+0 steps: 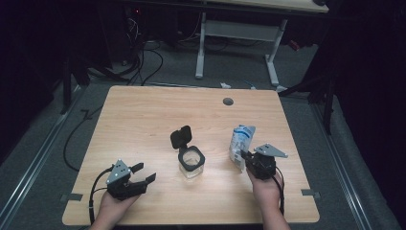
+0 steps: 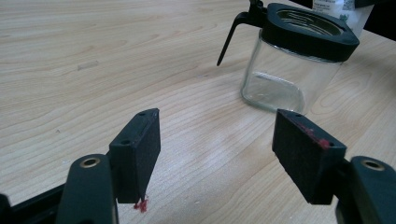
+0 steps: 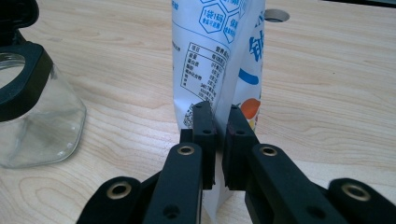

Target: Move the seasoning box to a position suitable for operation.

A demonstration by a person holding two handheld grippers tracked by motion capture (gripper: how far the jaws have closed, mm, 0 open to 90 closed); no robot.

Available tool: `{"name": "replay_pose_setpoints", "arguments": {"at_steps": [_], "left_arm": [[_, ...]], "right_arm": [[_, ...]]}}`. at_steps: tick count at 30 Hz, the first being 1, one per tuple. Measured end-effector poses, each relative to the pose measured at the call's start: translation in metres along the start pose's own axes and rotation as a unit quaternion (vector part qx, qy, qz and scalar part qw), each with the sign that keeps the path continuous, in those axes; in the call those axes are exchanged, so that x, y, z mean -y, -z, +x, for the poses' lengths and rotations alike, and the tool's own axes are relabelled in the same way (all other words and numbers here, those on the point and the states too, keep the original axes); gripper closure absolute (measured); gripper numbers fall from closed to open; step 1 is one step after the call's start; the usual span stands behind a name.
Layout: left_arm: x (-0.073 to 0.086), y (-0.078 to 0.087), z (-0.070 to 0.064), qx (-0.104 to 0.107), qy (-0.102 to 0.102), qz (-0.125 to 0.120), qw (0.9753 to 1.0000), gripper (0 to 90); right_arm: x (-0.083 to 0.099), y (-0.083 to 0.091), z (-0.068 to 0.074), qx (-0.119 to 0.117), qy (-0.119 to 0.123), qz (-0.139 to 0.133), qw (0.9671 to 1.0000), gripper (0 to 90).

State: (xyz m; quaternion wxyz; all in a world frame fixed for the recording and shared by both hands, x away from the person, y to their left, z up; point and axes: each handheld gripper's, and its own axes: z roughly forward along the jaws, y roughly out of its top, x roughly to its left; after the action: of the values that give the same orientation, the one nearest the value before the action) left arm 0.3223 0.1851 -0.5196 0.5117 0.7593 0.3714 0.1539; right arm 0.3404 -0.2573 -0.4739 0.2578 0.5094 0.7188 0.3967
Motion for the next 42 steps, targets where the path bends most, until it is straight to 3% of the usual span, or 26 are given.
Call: {"name": "replay_pose_setpoints", "arguments": {"at_steps": [14,21,25,42], "left_arm": [[0.001,0.0,0.0,0.002,0.003,-0.004,1.0,32.7],[0.001,-0.001,-0.001,0.006,0.001,-0.003,1.0,32.6],[0.001,-0.001,0.0,0.005,0.0,-0.002,1.0,32.6],[0.001,0.0,-0.003,0.011,-0.012,-0.014,0.9998,32.7]], "right_arm": [[-0.015,0.007,-0.002,-0.022,0.012,0.034,0.9991,87.4],[-0.023,0.018,-0.001,-0.029,0.036,0.055,0.9974,87.9],[-0.027,0.022,-0.003,-0.04,0.035,0.066,0.9964,87.9],[-0.035,0.032,0.003,-0.055,0.072,0.128,0.9877,88.8]]}}
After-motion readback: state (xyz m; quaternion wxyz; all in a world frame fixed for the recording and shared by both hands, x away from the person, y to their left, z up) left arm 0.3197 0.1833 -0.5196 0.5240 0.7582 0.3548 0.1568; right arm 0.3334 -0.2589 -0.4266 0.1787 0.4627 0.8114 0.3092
